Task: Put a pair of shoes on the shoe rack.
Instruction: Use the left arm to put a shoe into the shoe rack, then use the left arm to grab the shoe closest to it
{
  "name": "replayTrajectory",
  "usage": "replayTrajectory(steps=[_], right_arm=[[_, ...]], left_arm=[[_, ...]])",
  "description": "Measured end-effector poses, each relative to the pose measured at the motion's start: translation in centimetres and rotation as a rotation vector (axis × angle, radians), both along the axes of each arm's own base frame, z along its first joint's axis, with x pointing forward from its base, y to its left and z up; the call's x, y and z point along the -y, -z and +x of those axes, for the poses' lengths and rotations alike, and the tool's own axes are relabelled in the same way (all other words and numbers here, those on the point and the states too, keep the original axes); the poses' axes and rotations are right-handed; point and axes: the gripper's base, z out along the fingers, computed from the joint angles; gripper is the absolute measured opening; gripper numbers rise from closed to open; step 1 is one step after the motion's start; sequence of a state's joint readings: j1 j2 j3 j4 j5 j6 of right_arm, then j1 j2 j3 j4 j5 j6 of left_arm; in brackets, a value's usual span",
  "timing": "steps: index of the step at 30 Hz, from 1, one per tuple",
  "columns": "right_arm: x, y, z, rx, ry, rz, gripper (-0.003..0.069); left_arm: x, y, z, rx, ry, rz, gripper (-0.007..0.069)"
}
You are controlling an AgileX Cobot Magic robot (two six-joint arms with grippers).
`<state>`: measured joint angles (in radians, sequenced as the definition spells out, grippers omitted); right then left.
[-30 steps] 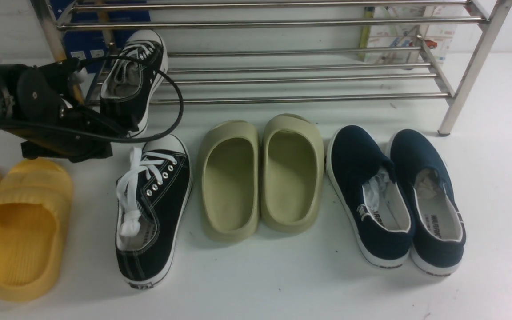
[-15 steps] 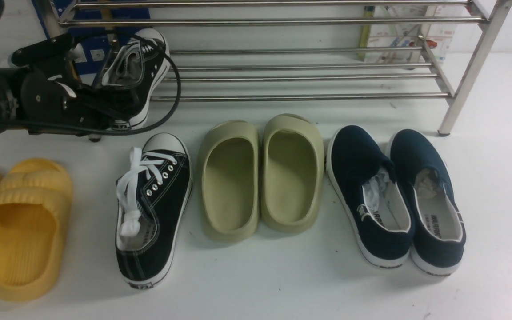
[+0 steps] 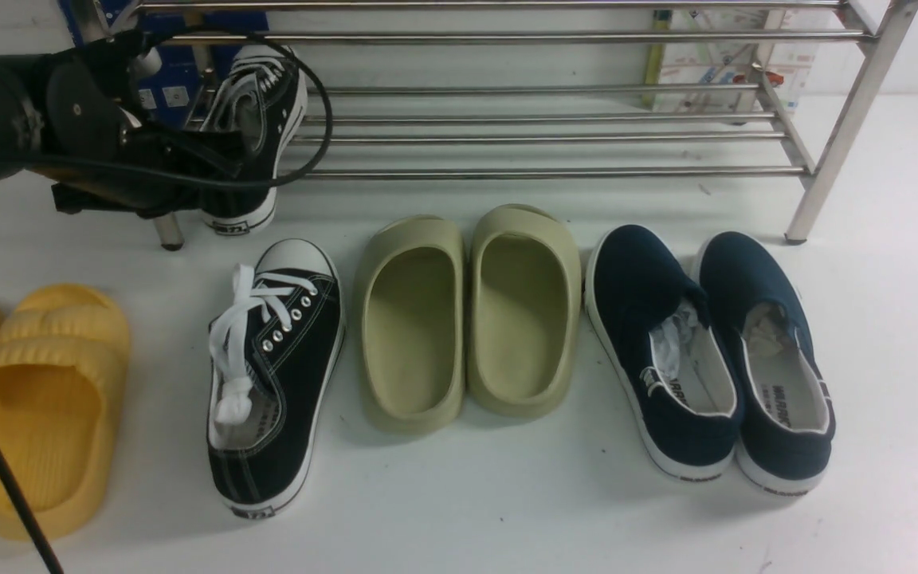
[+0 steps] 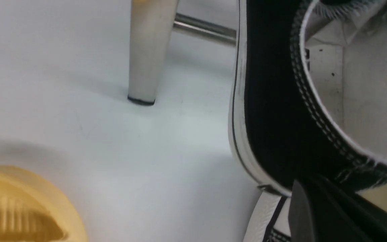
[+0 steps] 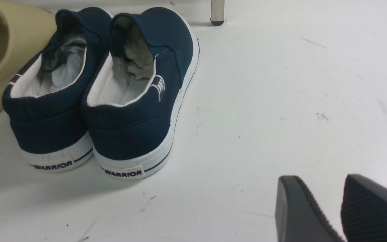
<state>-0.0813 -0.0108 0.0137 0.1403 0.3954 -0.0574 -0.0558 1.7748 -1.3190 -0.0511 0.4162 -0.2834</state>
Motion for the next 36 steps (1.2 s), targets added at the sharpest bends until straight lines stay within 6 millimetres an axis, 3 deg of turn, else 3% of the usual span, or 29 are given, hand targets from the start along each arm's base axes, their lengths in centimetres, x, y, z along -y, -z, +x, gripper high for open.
replayTrajectory(steps=[2,7,10,12,13,15,19,25,30,34,36], right_arm=[[0.0,0.0,0.0,0.0,0.0,0.0,0.0239],[0.0,0.0,0.0,0.0,0.0,0.0,0.0239],[0.0,0.0,0.0,0.0,0.0,0.0,0.0239],[0.0,0.0,0.0,0.0,0.0,0.0,0.0239],[0.0,0.0,0.0,0.0,0.0,0.0,0.0239],[0.0,0.0,0.0,0.0,0.0,0.0,0.0239],[0.0,0.0,0.0,0.0,0.0,0.0,0.0239],[0.0,0.0,0.0,0.0,0.0,0.0,0.0239],[0.0,0.0,0.0,0.0,0.0,0.0,0.0239],[0.0,0.0,0.0,0.0,0.0,0.0,0.0239],[0.0,0.0,0.0,0.0,0.0,0.0,0.0239]], left_arm=[[0.0,0.0,-0.3,-0.029,0.004,0.008,0.0004],[-0.1,-1.6,-1.7,-0.063,0.008,0.011,0.0138],[-0.2,-3.3,-4.2,-0.172,0.013,0.011,0.0293],[-0.1,-3.5,-5.1,-0.236,0.016,0.004,0.033],[0.0,-3.4,-6.5,-0.361,0.024,-0.015,0.0393],[0.1,-2.9,-7.0,-0.414,0.031,-0.02,0.0417],[0.5,1.0,-9.2,-0.58,0.069,-0.061,0.0465],[1.0,5.2,-10.1,-0.601,0.082,-0.118,0.0468],[1.2,7.3,-9.5,-0.617,0.089,-0.135,0.0426],[1.5,7.9,-9.3,-0.63,0.116,-0.164,0.0298],[1.6,7.8,-9.3,-0.626,0.128,-0.168,0.0138]])
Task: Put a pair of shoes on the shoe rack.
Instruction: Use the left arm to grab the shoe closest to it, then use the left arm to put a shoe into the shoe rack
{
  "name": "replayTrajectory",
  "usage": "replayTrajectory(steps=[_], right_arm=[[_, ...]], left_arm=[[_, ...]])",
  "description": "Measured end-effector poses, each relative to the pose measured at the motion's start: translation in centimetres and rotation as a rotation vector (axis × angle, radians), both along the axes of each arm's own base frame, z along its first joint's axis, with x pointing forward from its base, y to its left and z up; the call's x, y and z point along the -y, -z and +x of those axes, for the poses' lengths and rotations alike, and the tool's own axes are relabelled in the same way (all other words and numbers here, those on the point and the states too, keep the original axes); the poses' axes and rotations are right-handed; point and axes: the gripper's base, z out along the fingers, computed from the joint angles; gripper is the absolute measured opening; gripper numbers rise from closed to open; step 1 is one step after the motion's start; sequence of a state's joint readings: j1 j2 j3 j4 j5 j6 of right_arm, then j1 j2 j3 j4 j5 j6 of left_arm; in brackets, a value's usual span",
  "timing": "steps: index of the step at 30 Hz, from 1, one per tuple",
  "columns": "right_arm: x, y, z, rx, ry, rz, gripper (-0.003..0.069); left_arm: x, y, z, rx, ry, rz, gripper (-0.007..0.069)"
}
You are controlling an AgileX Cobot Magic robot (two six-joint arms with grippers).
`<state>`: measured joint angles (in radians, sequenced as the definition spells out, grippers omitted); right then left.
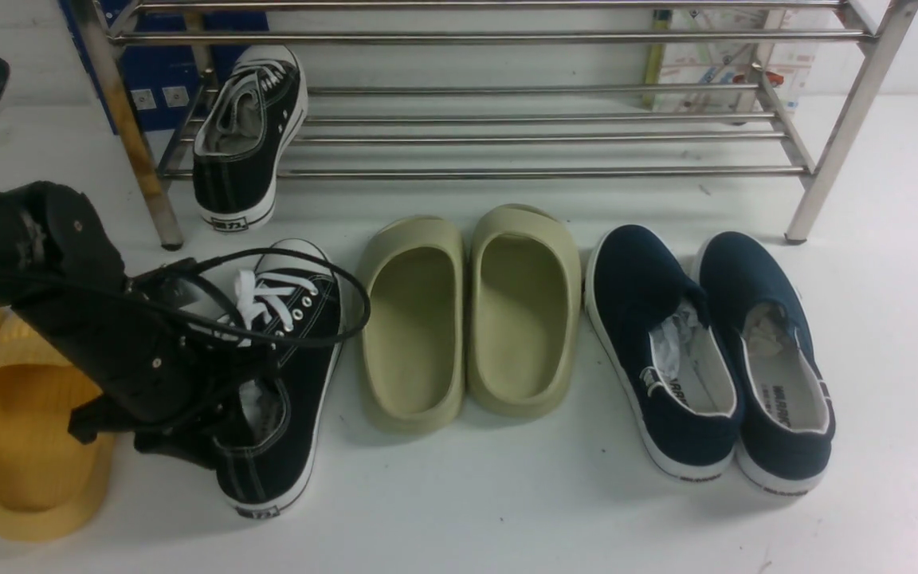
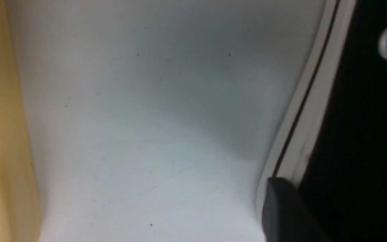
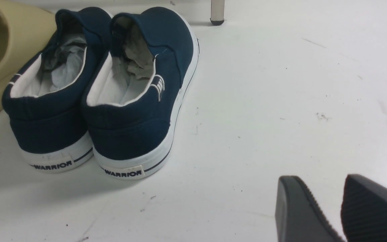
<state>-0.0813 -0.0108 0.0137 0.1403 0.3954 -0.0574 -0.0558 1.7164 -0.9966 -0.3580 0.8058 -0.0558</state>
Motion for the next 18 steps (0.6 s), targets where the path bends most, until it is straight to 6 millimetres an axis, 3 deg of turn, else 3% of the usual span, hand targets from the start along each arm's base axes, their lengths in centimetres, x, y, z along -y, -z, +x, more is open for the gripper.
replayTrajectory(steps=[3,8,9,13,18], right_arm=[[0.0,0.0,0.0,0.0,0.0,0.0,0.0239],[0.0,0.0,0.0,0.0,0.0,0.0,0.0239],[0.0,0.0,0.0,0.0,0.0,0.0,0.0239],[0.0,0.0,0.0,0.0,0.0,0.0,0.0239],[0.0,0.0,0.0,0.0,0.0,0.0,0.0239]], left_arm=[[0.0,-0.5,0.1,0.005,0.006,0.004,-0.0006],[-0.1,-2.4,-0.2,0.021,-0.002,0.014,-0.0005],[-0.1,-3.7,-0.6,0.034,0.003,0.011,-0.0005],[0.0,-5.7,-1.9,0.027,0.018,-0.002,-0.0005],[1.8,-7.0,-3.9,-0.049,0.112,-0.021,-0.0005]])
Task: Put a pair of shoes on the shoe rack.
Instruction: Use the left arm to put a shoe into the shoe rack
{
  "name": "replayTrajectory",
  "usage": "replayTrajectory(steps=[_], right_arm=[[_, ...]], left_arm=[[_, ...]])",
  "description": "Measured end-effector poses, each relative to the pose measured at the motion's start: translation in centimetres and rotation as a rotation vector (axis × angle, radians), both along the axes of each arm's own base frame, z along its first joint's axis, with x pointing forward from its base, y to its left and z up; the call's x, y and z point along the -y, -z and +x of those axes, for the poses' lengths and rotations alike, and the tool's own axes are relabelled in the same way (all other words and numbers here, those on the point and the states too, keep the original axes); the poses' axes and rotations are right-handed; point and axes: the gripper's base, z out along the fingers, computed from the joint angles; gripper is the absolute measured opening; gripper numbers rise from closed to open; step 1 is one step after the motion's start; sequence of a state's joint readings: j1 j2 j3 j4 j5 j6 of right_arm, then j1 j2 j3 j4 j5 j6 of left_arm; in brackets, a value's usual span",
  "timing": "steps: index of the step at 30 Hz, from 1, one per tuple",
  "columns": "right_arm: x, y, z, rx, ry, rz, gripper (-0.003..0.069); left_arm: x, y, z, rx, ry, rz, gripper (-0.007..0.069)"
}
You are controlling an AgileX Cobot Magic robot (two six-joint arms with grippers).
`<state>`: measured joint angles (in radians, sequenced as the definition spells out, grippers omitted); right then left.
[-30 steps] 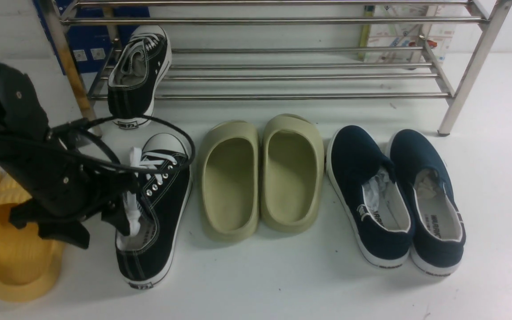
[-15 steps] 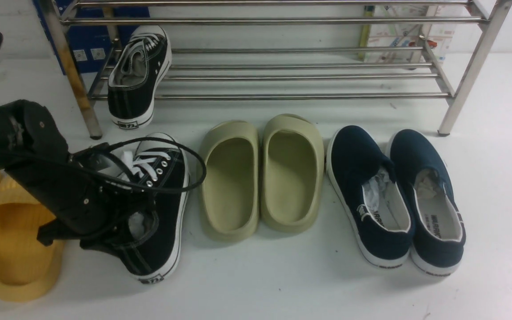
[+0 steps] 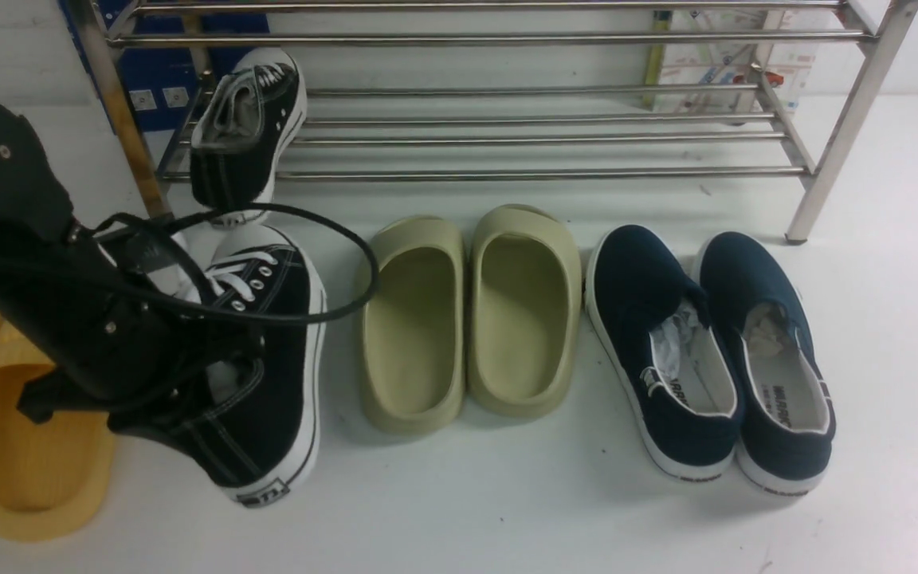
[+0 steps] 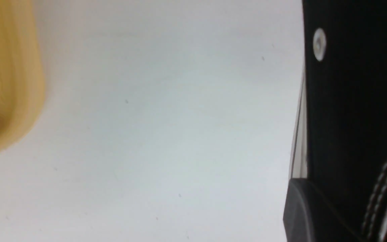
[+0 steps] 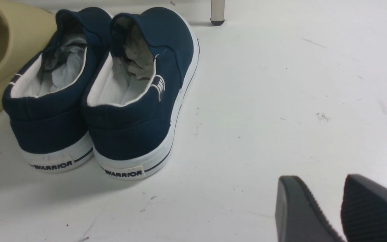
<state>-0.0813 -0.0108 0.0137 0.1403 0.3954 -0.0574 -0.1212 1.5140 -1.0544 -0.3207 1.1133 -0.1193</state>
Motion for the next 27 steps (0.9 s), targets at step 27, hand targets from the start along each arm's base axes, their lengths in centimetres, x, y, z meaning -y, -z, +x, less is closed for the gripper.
replayTrajectory(steps=[27], right_arm=[[0.0,0.0,0.0,0.0,0.0,0.0,0.0239]], left_arm=[[4.3,-4.0,11.0,0.198,0.048,0.073,-0.0005]])
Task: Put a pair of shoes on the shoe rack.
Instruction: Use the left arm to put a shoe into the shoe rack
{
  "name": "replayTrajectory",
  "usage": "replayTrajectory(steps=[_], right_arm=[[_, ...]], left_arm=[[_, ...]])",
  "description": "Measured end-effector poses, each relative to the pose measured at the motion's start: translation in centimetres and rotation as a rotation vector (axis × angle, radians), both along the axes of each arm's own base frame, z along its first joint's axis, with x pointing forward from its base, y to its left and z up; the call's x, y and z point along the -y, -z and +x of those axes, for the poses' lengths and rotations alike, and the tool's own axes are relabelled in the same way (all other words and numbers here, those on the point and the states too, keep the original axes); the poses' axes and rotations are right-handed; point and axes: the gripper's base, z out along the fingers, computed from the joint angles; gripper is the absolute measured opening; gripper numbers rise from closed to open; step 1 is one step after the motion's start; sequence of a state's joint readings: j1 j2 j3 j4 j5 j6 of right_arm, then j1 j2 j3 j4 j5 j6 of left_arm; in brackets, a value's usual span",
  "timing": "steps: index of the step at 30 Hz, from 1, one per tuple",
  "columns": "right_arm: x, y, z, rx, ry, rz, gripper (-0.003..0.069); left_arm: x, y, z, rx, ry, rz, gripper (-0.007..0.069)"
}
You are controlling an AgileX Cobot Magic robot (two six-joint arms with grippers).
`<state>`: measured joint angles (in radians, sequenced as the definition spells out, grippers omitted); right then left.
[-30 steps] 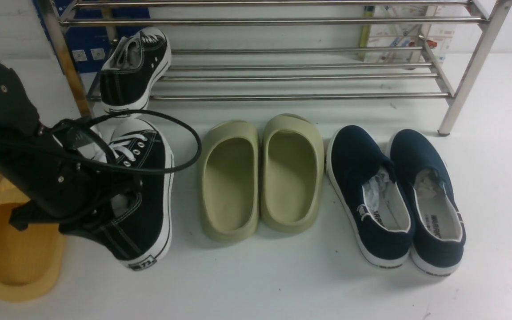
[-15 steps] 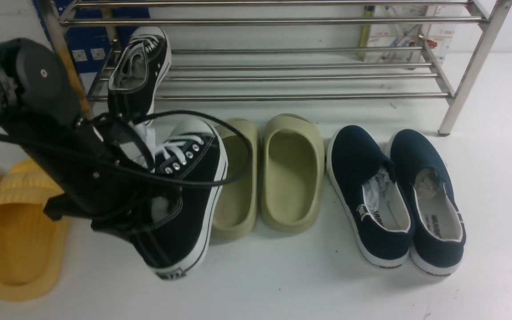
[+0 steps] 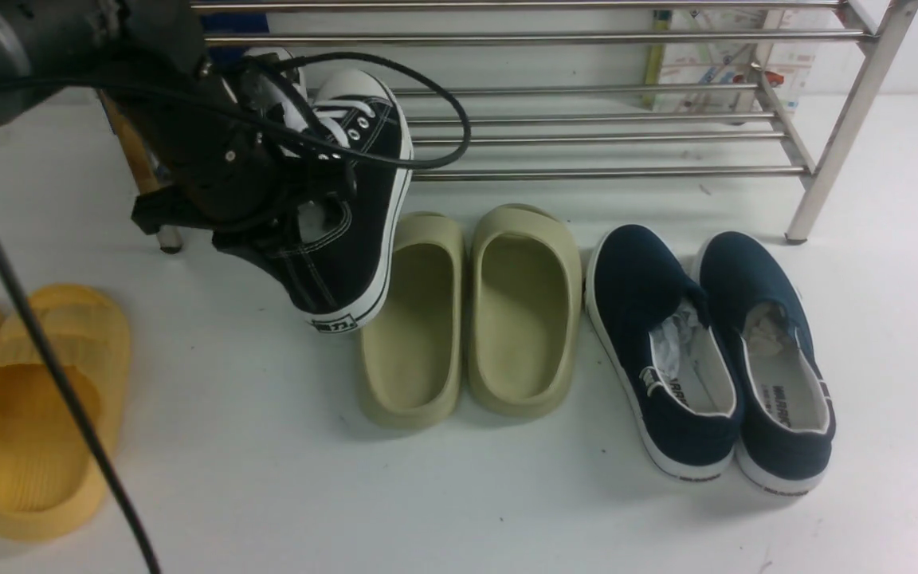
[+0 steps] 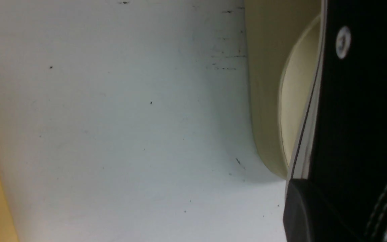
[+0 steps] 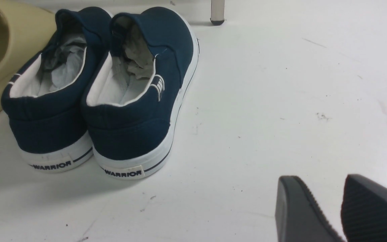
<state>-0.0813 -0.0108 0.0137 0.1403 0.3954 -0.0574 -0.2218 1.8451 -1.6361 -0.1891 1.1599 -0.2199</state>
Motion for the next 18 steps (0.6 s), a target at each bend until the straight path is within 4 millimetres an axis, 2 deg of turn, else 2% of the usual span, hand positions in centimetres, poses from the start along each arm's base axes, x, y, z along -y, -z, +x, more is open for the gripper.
replayTrajectory(steps=[2,3,5,6,7,8,12,18], right_arm=[[0.0,0.0,0.0,0.0,0.0,0.0,0.0239],[0.0,0.0,0.0,0.0,0.0,0.0,0.0239],[0.0,0.0,0.0,0.0,0.0,0.0,0.0239],[0.0,0.0,0.0,0.0,0.0,0.0,0.0239],[0.0,0.0,0.0,0.0,0.0,0.0,0.0239],[0.0,0.0,0.0,0.0,0.0,0.0,0.0239],[0.0,0.0,0.0,0.0,0.0,0.0,0.0239],[0.0,0.0,0.0,0.0,0.0,0.0,0.0239]], left_arm=[[0.2,1.0,2.0,-0.015,-0.029,0.027,-0.0005],[0.2,1.1,2.3,-0.012,-0.034,0.036,-0.0005],[0.4,1.4,4.3,0.019,-0.061,0.057,-0.0005],[0.4,1.6,4.5,0.017,-0.062,0.06,-0.0005],[0.6,1.6,5.8,0.048,-0.069,0.062,-0.0005],[0.6,1.6,5.9,0.051,-0.068,0.062,-0.0005],[0.8,1.2,8.6,0.138,-0.076,0.083,-0.0005],[0.6,2.4,10.5,0.198,-0.107,0.134,0.0]])
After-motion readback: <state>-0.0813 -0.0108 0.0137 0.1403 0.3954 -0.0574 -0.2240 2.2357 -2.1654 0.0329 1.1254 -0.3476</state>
